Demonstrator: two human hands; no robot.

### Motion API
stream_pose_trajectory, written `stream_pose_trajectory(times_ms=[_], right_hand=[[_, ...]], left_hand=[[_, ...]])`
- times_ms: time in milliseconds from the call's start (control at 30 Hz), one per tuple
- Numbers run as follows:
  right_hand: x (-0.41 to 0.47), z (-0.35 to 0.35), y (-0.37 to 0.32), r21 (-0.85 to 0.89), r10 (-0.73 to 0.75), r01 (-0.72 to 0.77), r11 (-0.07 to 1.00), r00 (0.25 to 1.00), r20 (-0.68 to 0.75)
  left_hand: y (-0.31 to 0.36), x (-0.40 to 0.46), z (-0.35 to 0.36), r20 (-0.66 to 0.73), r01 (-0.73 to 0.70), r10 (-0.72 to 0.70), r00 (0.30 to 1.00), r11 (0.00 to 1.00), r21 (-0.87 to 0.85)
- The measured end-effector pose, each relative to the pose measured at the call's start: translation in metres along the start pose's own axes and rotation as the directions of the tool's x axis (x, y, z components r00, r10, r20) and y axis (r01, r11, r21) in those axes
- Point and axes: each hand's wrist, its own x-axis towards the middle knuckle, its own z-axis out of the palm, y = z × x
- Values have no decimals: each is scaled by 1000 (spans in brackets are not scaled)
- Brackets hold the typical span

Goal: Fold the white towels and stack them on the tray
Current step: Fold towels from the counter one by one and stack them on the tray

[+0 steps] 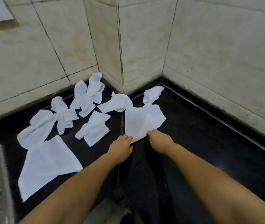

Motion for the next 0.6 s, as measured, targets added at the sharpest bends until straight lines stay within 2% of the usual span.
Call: stream_pose_trajectory(times_ms=[167, 333, 467, 600], right_hand=[[65, -24, 7, -50, 67, -69, 996, 997, -30], [109, -32, 12, -129, 216, -214, 968, 976, 0], [116, -26, 18, -194, 318, -304, 933, 947, 45], [94, -25, 27, -112, 297, -300, 947, 954, -46]], left_hand=[[-23, 42, 6, 98, -118, 106, 989, 985, 123], [-35, 56, 13, 62, -177, 169, 984, 971, 159], [-40, 60, 7, 52, -198, 194, 980, 978, 67], [-37, 53, -6, -5, -184, 184, 983, 981, -65]])
